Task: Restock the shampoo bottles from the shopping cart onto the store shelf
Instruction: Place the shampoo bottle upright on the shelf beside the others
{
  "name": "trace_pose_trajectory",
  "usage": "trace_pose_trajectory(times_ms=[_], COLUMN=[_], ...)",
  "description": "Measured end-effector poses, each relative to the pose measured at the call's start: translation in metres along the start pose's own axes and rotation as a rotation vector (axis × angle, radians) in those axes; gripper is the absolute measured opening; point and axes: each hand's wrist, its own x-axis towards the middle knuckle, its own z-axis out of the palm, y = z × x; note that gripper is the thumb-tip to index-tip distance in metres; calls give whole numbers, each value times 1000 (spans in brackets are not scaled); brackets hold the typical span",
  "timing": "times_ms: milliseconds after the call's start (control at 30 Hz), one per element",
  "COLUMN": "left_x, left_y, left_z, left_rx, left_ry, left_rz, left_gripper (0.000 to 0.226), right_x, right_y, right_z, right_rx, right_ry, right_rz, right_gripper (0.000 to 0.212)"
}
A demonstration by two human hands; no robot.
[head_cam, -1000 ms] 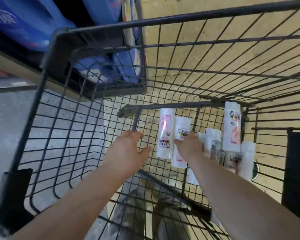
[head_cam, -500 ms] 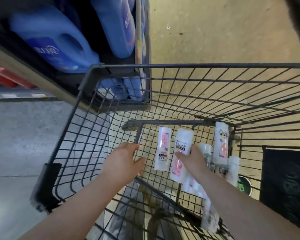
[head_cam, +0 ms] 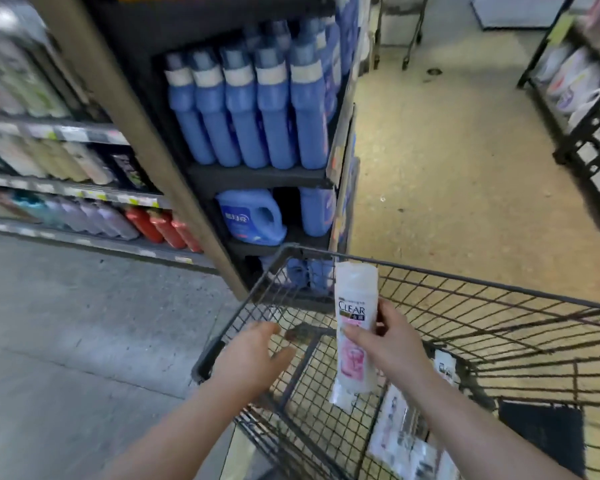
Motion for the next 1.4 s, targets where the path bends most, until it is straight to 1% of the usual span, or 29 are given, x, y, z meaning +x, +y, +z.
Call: trace_pose_trajectory(times_ms=[67,133,200,267,367,467,633,867,967,1133,1233,1400], left_x=[-19,-38,-56,-73,-95,-115,-142,-166,-167,-145,-120,-63], left_y=[-5,-13,-26,-44,-81,-125,-213,-358,-412,-473,-502,-563], left_z=[-19,-38,-57,-75,-99,-125,-171,-243,-270,-316,-340,-388], left_rx=[-3,-8,-8,-2,-31,-63,-110,-132,-138,-141,-168,-157], left_ry=[36,74,111,148,224,321,449,524,526,552,562,572], left_rz=[-47,-84,-123,-158,-209,-259,-353,-397,-420,-422,-411,-440], left_gripper=[50,43,37,40,48,48,47,48,48,48,48,48], right_x=[-10,-19,-27,-34,-43,-53,-68,-82,-83,-69,-45,13], right_y=[-25,-51,-76,-99,-132,-165,-212,-268,-289,-327,-346,-385], right_z=[2,7,18,35,70,117,222,376,432,506,546,619], right_rx=[-11,-6,-20,-37,-34,-29,-42,4,34,44,33,-5], right_ry=[-38,-87,-134,-175,-237,-305,-382,-486,-526,-501,-512,-512], right_rz=[-70,-144,-199,-254,-350,-439,-508,-593,-601,-596,-598,-623], right_gripper=[34,29,28,31,28,30,31,31,29,29,27,31])
